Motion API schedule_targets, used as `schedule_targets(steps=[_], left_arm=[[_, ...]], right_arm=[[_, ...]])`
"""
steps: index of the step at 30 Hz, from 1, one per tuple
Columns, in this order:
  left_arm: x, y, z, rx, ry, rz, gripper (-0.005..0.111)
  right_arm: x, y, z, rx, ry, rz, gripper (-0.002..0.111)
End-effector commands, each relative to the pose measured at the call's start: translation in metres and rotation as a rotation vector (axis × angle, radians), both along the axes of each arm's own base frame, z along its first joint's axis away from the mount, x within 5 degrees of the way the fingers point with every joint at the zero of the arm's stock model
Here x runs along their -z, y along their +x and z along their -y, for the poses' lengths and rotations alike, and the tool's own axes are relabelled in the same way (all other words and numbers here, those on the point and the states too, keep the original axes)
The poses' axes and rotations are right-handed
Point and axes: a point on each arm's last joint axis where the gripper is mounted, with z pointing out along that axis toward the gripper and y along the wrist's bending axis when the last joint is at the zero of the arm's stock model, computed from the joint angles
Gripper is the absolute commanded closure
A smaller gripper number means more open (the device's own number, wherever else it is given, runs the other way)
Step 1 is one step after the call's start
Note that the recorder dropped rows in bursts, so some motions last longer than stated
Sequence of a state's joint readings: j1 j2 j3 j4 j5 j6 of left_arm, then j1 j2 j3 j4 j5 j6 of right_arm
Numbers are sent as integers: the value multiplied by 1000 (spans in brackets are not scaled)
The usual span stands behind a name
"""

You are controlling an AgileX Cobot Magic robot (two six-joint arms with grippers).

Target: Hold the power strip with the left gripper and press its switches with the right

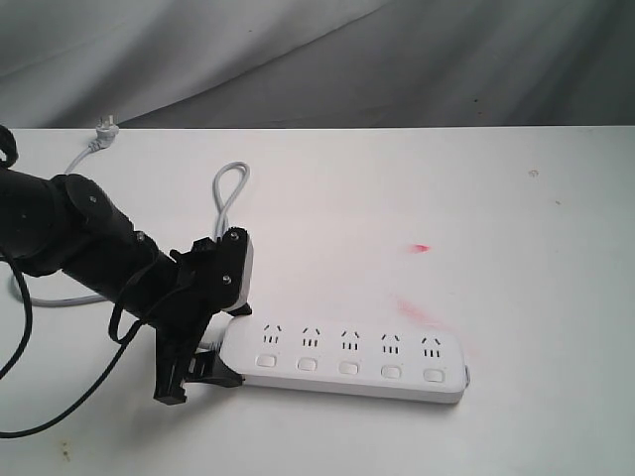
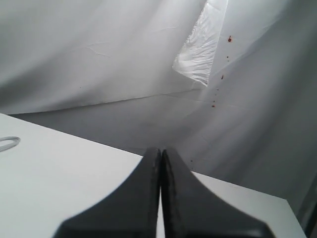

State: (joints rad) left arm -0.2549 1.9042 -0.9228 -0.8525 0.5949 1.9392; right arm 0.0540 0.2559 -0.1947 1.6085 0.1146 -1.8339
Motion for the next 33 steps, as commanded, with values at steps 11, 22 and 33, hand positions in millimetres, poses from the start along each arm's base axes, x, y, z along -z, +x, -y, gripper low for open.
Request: schedule_targets(steps=[11,22,33], left_arm=[[2,0,2,12,0,-4,40],[2,0,2,12,0,-4,40],[2,0,2,12,0,-4,40]], right_arm=[[33,1,3,31,53,-93,108],[42,0,4,56,168,-215,108],[58,-1,9,128,329,-287,108]])
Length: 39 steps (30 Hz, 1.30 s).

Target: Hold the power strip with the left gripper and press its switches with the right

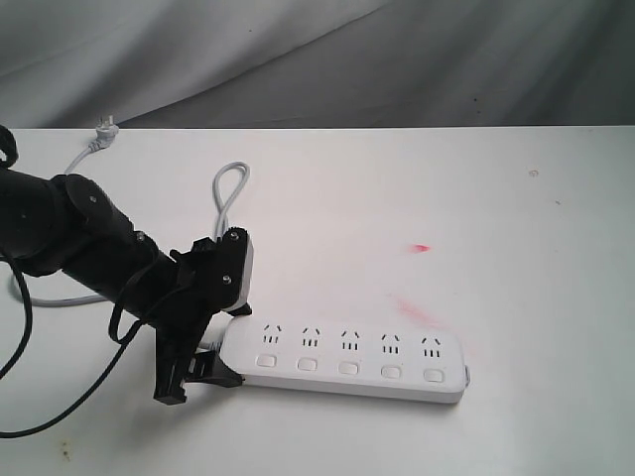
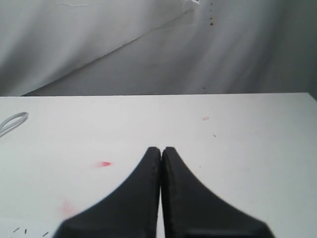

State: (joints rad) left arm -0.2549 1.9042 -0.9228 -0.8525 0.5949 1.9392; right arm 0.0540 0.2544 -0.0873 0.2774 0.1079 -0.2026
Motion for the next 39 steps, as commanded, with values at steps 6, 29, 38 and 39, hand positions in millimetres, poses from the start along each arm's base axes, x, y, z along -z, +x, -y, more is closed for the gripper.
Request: schedule_targets(steps=[6,29,38,39], left_arm=[[2,0,2,12,0,-4,40],[2,0,2,12,0,-4,40],[2,0,2,12,0,-4,40],[2,0,2,12,0,-4,40]], right_arm=[[23,-9,1,21,50,-3,108],[16,-18,2,16,59,115,108],[16,-18,2,16,57,115,108],[16,-18,2,16,57,115,108]])
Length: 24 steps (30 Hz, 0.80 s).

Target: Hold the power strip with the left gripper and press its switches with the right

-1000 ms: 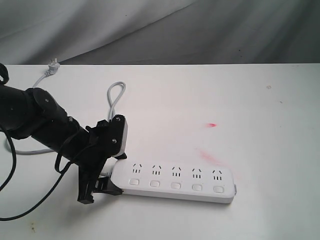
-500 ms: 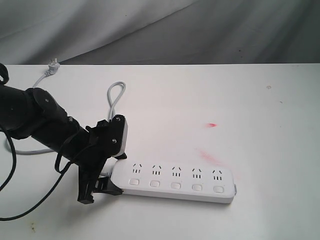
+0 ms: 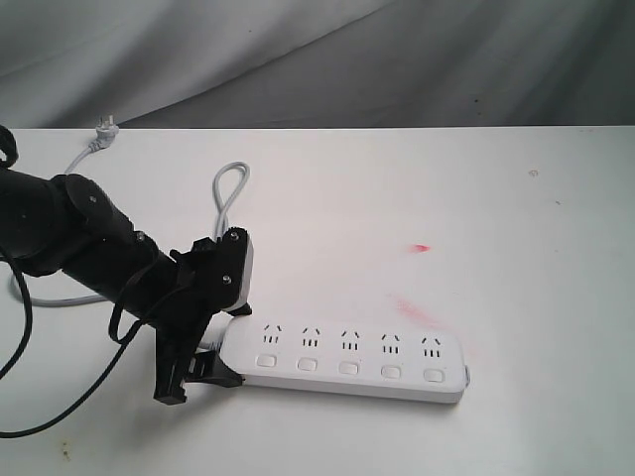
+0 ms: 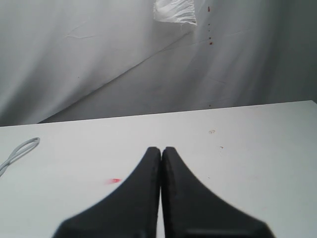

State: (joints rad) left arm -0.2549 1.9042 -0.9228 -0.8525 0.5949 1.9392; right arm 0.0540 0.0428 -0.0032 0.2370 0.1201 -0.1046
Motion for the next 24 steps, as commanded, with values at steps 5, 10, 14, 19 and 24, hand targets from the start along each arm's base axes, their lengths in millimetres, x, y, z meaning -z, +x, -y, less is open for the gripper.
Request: schedule_targets(steps=[5,10,14,19,24], left_arm=[[2,-1,2,14,-1,-7,40],[2,0,2,12,1,-3,15],[2,0,2,13,0,-5,7],[-2,-2,5,-40,-54,-53,7],[-37,-2,9,-102,-151,10,7]], right_arm=[[1,0,1,8,-5,5,108],[1,0,1,8,-5,5,108],[1,0,0,8,0,4,108],[1,0,0,8,-1,3,108],[1,0,0,8,1,3,108]])
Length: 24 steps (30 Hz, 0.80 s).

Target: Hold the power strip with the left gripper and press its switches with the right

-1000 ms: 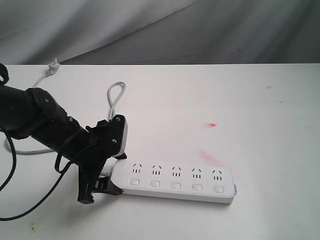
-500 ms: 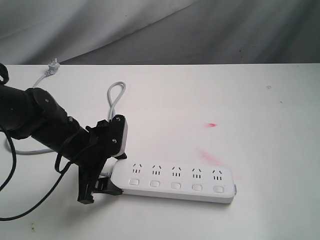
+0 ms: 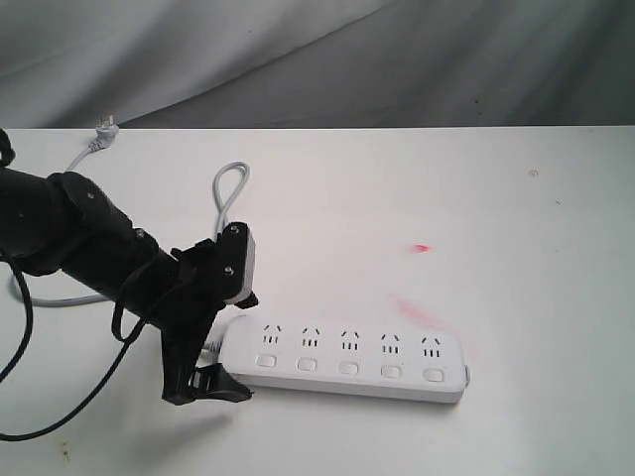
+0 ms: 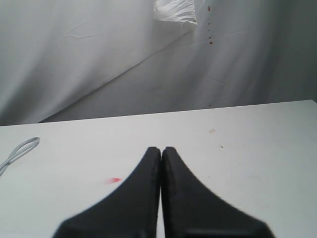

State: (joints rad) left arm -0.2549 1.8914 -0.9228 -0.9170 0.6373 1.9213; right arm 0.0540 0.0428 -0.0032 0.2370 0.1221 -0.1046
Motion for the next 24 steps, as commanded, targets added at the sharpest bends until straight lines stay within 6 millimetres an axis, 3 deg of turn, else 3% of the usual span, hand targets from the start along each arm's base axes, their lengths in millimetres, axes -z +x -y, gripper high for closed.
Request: schedule_targets(steps=[1,7,12,18,24], left_arm=[[-42,-1,6,-84,-111,71,7],[-121,-10,5,-284,-324,233,7],[-190,-35,-1,-387,-544,375,8],[-241,-73,-11,-431,-698,440,8],[-270,-110,-16,-434,-830,392,8]], right_arm=[[1,0,1,8,1,5,108],[1,0,1,8,1,5,108],[1,0,1,8,1,5,108],[1,0,1,8,1,5,108],[0,0,0,8,5,4,108]])
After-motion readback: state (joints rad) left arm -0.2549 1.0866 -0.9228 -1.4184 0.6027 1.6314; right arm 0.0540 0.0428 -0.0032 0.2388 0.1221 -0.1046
